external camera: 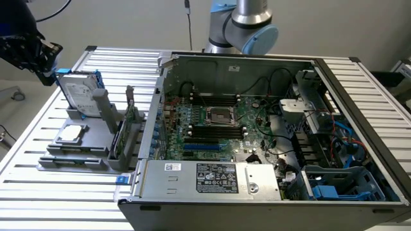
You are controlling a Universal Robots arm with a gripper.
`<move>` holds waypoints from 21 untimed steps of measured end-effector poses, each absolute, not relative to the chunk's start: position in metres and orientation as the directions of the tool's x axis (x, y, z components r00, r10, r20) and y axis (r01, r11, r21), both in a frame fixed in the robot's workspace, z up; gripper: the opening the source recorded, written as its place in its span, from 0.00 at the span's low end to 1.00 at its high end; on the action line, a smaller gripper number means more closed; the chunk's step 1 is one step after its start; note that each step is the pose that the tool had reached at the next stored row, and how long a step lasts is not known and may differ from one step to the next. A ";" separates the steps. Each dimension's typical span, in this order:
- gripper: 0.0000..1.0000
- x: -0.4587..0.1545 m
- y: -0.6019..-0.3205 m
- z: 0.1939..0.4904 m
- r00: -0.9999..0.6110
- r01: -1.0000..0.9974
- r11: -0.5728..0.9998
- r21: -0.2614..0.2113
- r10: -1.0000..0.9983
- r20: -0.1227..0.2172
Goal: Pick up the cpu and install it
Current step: 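Reach for the cpu, then pick up the cpu and move it towards the insertion slot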
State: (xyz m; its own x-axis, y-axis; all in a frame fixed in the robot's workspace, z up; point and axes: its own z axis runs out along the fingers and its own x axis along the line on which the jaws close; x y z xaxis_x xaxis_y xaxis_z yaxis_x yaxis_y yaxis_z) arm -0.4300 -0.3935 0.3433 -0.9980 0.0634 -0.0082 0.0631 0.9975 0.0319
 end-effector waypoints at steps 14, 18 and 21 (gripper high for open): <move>0.11 -0.431 -0.393 0.342 -0.998 0.058 0.998 0.032 0.058 -0.007; 0.11 -0.431 -0.393 0.342 -0.998 0.058 0.998 0.032 0.058 -0.007; 0.11 -0.431 -0.393 0.342 -0.998 0.058 0.998 0.032 0.058 -0.007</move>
State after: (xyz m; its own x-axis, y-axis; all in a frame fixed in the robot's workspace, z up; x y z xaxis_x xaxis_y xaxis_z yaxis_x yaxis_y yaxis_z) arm -0.4312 -0.3929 0.3425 -0.9983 0.0580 -0.0071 0.0577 0.9978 0.0316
